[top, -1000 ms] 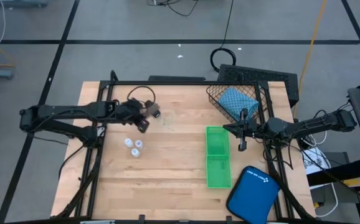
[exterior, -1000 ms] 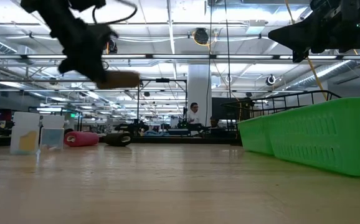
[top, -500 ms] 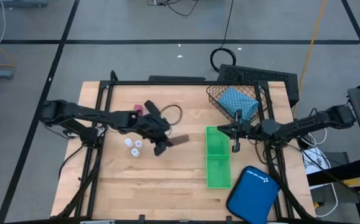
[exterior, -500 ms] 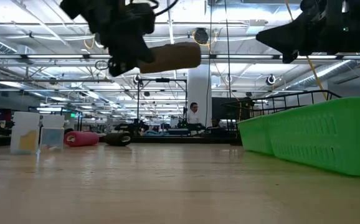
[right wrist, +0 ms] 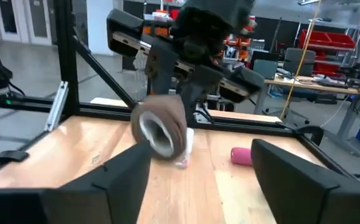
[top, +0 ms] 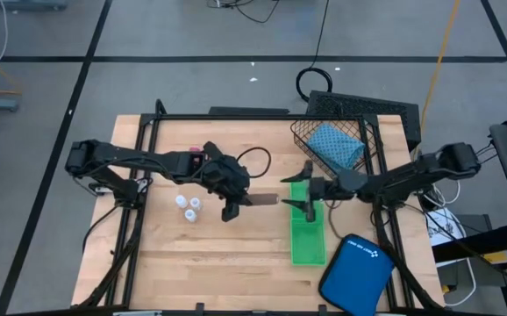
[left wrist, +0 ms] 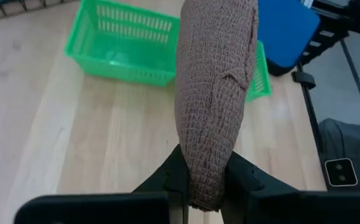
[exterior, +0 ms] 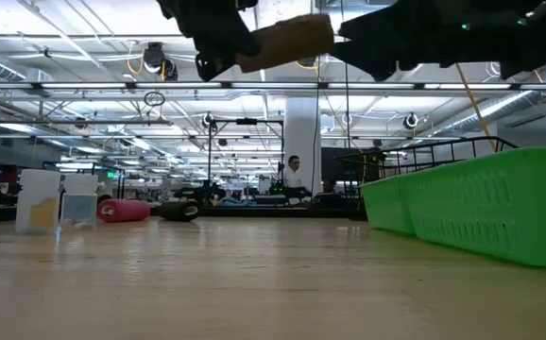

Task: Pick & Place Medicine items
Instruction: Put the brown bandage into the top green basket

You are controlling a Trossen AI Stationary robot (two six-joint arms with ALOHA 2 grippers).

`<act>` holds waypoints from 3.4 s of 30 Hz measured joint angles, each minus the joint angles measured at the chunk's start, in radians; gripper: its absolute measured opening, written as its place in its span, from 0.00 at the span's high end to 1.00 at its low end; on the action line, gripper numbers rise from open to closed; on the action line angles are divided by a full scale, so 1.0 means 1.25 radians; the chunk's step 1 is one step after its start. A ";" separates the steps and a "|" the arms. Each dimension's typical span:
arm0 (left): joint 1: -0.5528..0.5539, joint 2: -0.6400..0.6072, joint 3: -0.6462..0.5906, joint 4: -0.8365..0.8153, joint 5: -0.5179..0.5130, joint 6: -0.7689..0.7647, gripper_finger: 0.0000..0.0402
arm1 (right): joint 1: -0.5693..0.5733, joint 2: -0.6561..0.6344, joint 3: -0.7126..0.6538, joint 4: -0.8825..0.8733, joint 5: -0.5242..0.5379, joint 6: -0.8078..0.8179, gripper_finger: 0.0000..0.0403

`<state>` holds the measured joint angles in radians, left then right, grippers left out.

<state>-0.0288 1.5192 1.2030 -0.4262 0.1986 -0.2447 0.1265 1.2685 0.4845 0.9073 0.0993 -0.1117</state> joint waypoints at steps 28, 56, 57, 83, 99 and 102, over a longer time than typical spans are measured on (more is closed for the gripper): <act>0.000 0.000 -0.001 -0.016 -0.034 -0.032 0.72 | -0.016 0.109 0.105 -0.096 -0.040 -0.097 0.93; -0.003 -0.052 0.105 -0.125 -0.083 0.066 0.59 | -0.036 0.107 0.103 -0.109 -0.042 -0.016 0.93; -0.011 -0.033 0.121 -0.118 -0.095 0.087 0.57 | -0.038 0.107 0.103 -0.109 -0.042 -0.016 0.93; -0.066 -0.013 0.147 0.024 -0.233 0.213 0.61 | -0.021 -0.029 -0.023 0.100 -0.042 0.033 0.92; -0.051 -0.016 0.093 0.186 -0.171 0.158 0.50 | 0.037 -0.029 -0.023 0.187 -0.028 -0.073 0.92; -0.051 -0.016 0.093 0.185 -0.172 0.153 0.47 | 0.048 -0.029 -0.023 0.194 -0.002 -0.092 0.92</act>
<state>-0.0927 1.4994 1.3190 -0.1947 -0.0164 -0.0536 0.1864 1.2320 0.4561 1.1494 0.0974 -0.2273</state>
